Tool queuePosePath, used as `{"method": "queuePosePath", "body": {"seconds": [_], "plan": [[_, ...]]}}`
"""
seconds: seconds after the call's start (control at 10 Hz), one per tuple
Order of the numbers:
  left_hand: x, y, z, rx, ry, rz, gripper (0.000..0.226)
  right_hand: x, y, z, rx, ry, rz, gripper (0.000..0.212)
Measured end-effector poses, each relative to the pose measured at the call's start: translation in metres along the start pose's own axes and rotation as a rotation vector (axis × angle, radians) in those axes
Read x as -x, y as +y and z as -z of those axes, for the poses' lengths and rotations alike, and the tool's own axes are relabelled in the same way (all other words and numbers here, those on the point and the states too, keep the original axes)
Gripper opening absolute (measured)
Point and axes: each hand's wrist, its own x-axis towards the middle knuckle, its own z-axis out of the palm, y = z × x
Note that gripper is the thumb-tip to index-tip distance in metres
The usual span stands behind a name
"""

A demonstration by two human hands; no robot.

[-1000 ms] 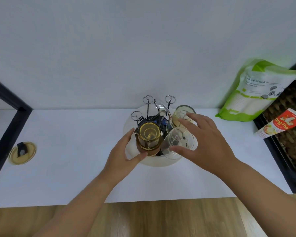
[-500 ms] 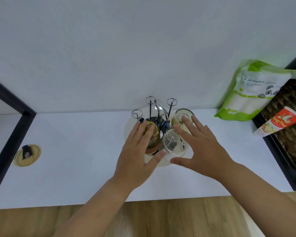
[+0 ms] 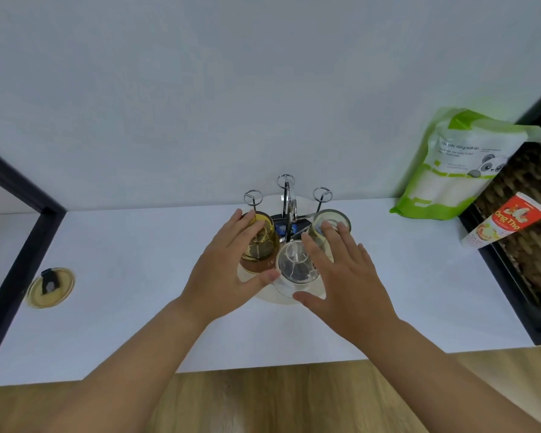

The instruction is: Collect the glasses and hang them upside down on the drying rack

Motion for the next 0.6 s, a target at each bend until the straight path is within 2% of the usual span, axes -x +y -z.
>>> {"method": "queuePosePath", "body": {"seconds": [0.2, 0.5, 0.6], "plan": [[0.0, -0.004, -0.006, 0.004, 0.014, 0.006, 0.089, -0.002, 0.0, 0.001, 0.002, -0.015, -0.007, 0.099], [0.005, -0.004, -0.004, -0.101, -0.033, -0.027, 0.098, -0.001, 0.005, 0.005, 0.012, -0.032, 0.02, 0.116], [0.009, 0.002, 0.001, -0.096, -0.029, -0.033, 0.095, -0.002, 0.007, 0.016, -0.005, -0.042, 0.008, 0.12]]}}
